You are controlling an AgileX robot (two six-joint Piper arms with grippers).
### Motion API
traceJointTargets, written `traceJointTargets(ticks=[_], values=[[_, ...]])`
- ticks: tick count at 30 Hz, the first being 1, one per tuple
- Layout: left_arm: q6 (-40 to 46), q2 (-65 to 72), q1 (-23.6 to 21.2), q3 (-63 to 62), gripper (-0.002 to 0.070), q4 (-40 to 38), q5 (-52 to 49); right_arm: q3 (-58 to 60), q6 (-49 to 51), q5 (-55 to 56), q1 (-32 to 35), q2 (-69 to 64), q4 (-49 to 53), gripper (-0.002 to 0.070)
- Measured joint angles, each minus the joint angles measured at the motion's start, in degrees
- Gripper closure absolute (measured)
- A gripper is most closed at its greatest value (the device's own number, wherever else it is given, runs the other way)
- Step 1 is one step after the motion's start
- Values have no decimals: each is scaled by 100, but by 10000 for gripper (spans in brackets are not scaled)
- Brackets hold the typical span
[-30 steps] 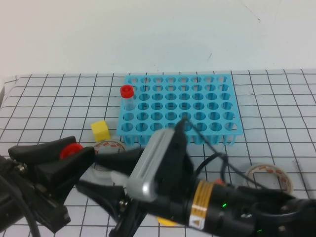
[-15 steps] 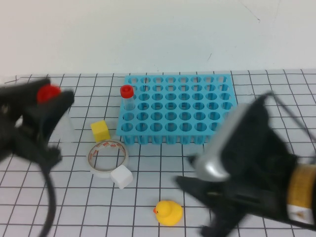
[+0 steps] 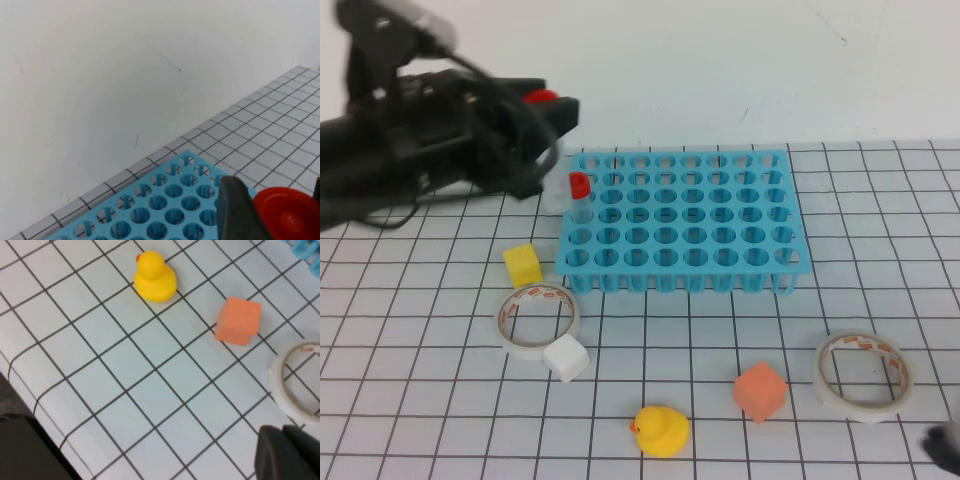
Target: Place the test tubes
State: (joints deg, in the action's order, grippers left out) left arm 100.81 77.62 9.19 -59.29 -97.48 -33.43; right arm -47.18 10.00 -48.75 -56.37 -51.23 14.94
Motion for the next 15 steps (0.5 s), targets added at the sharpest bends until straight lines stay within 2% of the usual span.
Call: traceJointTargets(ticks=[4,15], values=[[0,683,0,-513,417,11,-54,412,93,-42,0,733,0,678],[0,1767,0,-1225,417,11,-92,1383,1215,-223,0,2715,-192,678]])
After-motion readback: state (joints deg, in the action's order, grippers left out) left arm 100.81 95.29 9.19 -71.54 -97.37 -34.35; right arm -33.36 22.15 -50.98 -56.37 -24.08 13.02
